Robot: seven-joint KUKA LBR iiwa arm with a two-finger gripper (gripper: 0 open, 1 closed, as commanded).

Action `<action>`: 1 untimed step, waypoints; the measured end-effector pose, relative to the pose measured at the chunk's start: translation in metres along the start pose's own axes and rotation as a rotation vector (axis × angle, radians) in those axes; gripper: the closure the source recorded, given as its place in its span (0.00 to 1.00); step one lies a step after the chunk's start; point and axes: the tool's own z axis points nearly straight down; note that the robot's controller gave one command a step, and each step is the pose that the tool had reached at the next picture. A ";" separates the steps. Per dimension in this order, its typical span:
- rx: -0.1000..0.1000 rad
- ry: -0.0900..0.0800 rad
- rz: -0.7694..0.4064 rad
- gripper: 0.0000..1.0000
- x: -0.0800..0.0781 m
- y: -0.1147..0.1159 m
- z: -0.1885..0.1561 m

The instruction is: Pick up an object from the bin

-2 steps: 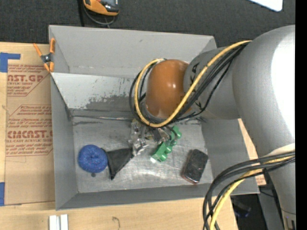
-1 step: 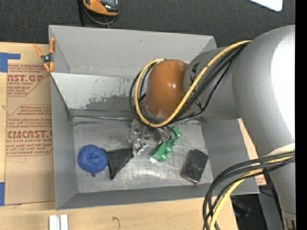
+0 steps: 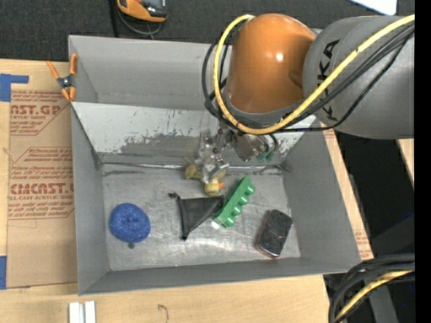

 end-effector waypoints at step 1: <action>0.000 0.003 0.000 0.00 0.001 0.000 0.001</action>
Offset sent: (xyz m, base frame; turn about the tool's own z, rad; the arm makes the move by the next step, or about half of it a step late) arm 0.0000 0.0000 0.0000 0.0000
